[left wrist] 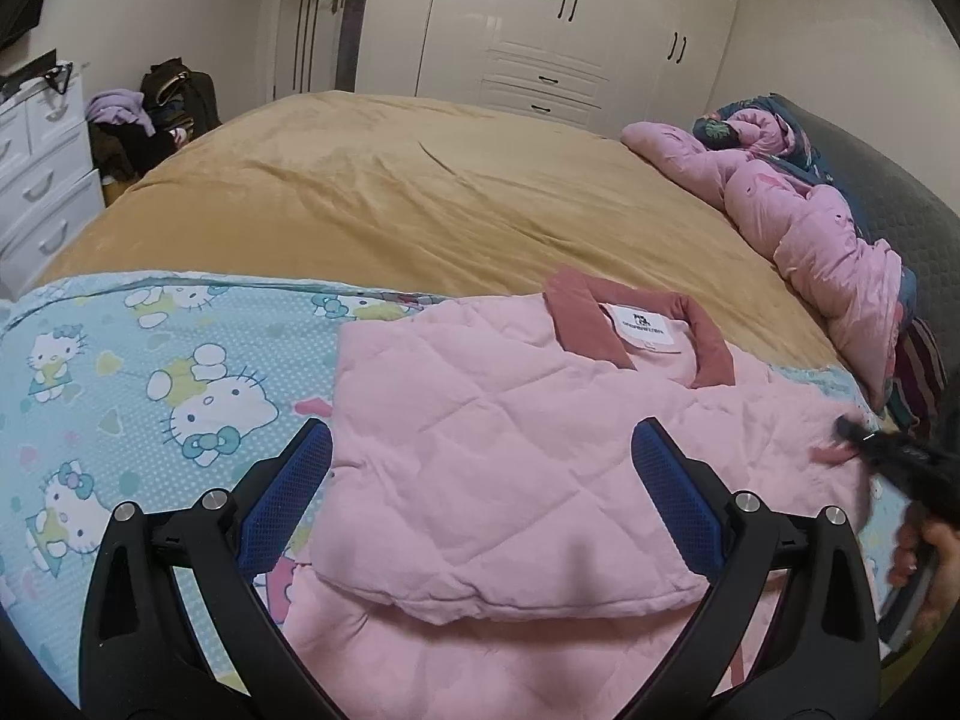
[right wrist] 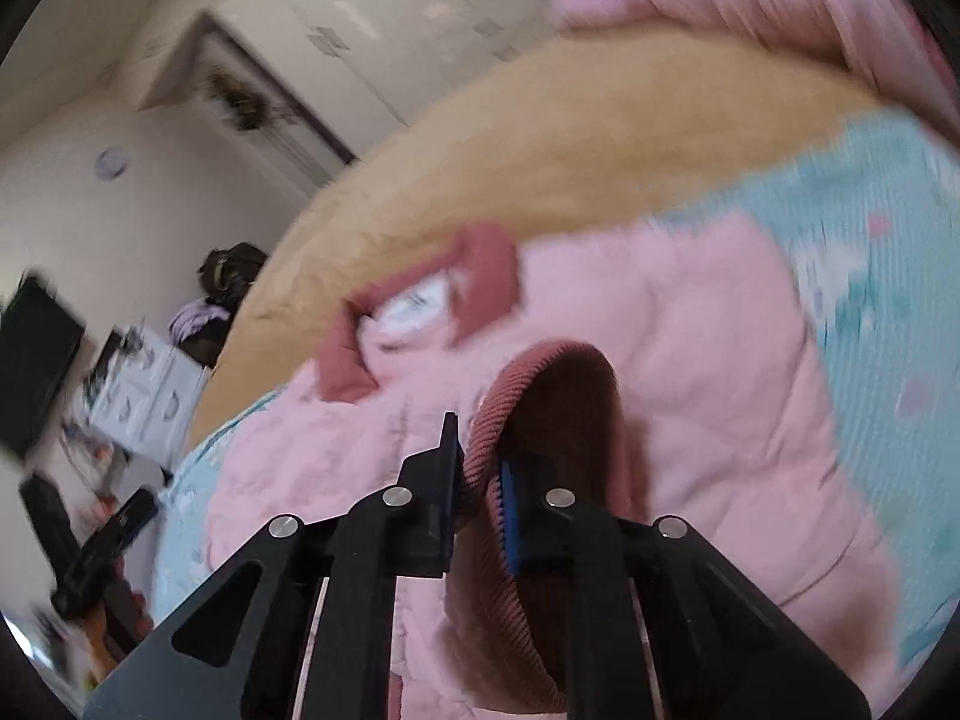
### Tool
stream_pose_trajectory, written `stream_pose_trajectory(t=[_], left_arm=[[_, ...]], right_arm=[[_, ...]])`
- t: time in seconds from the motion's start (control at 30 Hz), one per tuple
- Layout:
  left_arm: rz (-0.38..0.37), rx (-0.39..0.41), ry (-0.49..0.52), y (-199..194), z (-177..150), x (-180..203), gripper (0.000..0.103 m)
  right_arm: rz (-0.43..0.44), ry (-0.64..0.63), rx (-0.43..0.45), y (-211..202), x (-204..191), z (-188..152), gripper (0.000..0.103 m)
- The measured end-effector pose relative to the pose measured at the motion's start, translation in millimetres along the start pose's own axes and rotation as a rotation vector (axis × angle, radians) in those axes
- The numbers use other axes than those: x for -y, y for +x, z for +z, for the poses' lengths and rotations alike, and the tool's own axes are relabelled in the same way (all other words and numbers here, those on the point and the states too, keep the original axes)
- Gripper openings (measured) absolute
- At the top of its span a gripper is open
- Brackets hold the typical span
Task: Fold large clothes
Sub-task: 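Grasp the jacket's side edge with the right gripper and fold it inward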
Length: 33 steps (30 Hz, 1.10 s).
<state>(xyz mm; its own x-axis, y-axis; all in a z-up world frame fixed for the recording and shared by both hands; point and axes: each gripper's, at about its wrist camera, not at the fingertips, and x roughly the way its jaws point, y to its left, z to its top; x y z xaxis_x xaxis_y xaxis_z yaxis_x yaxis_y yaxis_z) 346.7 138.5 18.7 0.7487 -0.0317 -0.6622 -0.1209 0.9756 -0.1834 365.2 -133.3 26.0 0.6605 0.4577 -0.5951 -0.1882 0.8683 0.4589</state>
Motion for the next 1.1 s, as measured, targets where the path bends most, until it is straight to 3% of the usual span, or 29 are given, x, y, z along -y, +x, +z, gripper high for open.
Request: stream_pose_trajectory(t=[0.1,0.2,0.47,0.5,0.67,0.77,1.1], left_arm=[[0.002,-0.010,-0.007,7.1,1.0,1.8,0.094],[-0.017,-0.033,-0.013,17.8,-0.4,8.4,0.094],[-0.058,-0.103,0.013,46.3,-14.8,34.4,0.093],[-0.070,-0.108,0.018,48.4,-16.9,37.4,0.091],[-0.094,-0.154,0.068,61.5,-27.5,50.2,0.057],[-0.101,-0.189,0.086,70.4,-33.7,53.3,0.044],[-0.085,-0.238,0.105,92.3,-48.5,55.2,0.042]], right_arm=[[-0.025,-0.149,0.097,-28.3,-27.6,18.5,0.011],[-0.067,-0.234,0.128,-38.3,-37.0,30.9,0.011],[-0.126,-0.217,0.088,-21.6,-14.5,26.7,0.011],[-0.134,-0.218,0.084,-19.3,-11.6,24.3,0.011],[-0.155,-0.199,0.057,-4.1,-1.5,13.7,0.011],[-0.170,-0.206,0.046,1.3,0.2,8.5,0.011],[-0.220,-0.244,0.022,12.8,-8.5,2.1,0.012]])
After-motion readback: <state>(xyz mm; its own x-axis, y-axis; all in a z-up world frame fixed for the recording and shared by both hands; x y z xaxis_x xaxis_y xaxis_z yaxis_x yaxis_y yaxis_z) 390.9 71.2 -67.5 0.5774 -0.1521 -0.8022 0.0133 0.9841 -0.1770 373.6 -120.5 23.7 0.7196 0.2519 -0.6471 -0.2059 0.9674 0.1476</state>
